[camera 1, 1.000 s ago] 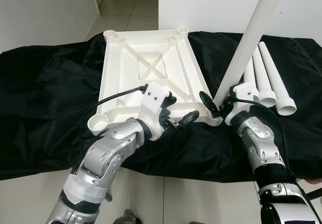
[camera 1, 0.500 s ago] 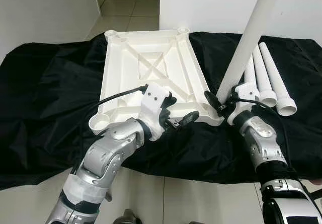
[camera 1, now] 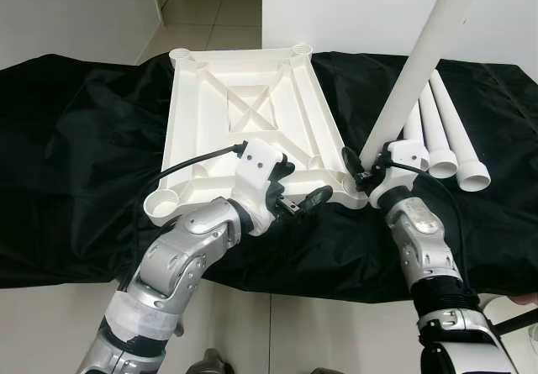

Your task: Building children table

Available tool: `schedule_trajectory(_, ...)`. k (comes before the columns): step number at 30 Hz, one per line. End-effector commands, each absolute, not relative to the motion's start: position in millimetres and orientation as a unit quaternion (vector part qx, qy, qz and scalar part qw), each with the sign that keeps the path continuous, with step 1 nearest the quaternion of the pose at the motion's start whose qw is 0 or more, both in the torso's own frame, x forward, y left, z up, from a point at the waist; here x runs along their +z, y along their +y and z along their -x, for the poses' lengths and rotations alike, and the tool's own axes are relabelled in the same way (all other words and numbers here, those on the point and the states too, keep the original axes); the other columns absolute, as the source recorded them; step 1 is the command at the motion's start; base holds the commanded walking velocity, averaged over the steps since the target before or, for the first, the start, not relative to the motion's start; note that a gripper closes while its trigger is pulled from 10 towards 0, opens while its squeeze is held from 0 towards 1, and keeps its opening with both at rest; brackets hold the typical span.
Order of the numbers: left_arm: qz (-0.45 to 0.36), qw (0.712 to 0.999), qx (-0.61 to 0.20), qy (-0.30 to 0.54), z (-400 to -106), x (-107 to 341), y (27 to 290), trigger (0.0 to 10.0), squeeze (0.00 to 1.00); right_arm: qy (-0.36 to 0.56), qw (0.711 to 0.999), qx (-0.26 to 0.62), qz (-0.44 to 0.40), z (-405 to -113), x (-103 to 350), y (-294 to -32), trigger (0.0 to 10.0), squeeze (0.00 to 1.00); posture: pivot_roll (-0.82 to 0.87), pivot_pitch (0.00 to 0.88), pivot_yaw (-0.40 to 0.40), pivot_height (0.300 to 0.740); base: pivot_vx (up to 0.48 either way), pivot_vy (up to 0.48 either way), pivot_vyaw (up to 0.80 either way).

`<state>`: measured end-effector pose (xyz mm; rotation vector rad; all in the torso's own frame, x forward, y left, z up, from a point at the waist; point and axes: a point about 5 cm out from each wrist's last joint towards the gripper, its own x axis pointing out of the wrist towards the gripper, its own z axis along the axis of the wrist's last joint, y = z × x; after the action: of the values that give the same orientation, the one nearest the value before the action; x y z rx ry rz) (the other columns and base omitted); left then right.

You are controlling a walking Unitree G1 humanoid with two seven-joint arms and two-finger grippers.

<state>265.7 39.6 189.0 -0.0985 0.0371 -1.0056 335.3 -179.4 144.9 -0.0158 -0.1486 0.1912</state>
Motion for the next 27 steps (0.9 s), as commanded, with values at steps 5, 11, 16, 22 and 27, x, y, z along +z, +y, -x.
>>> schedule_trajectory(5, 0.041, 0.874, -0.485, 0.015, -266.2, 186.4, 39.4, 10.0, 0.0, -0.028, 0.999, 0.046, 0.0, -330.1, 126.1, -171.5, 10.0, 0.0, -0.01, 0.014, 0.02, 0.74, 0.0, 0.0, 0.0)
schedule_trajectory(11, 0.04, 0.881, -0.471, 0.011, -270.8, 185.3, 43.0, 10.0, 0.0, -0.019, 0.996, -0.089, 0.006, -319.3, 120.1, -167.1, 10.0, 0.0, 0.0, 0.009, 0.01, 0.74, 0.0, 0.0, 0.0)
schedule_trajectory(16, 0.033, 0.883, -0.468, 0.01, -271.0, 184.4, 44.8, 10.0, 0.0, -0.011, 0.99, -0.137, -0.023, -312.9, 120.5, -159.1, 10.0, 0.0, 0.0, 0.003, 0.004, 0.74, 0.0, 0.0, 0.0)
schedule_trajectory(22, 0.031, 0.884, -0.466, 0.008, -271.9, 184.4, 46.7, 10.0, 0.0, -0.023, 0.988, -0.148, -0.033, -312.2, 124.8, -153.5, 10.0, 0.0, 0.0, 0.0, 0.002, 0.74, 0.0, 0.0, 0.0)
schedule_trajectory(27, 0.027, 0.886, -0.462, 0.003, -274.4, 185.1, 49.7, 10.0, 0.0, -0.071, 0.989, -0.112, -0.063, -315.0, 139.7, -153.0, 10.0, 1.0, 0.01, 0.0, 0.002, 0.74, 0.0, 0.0, 0.0)
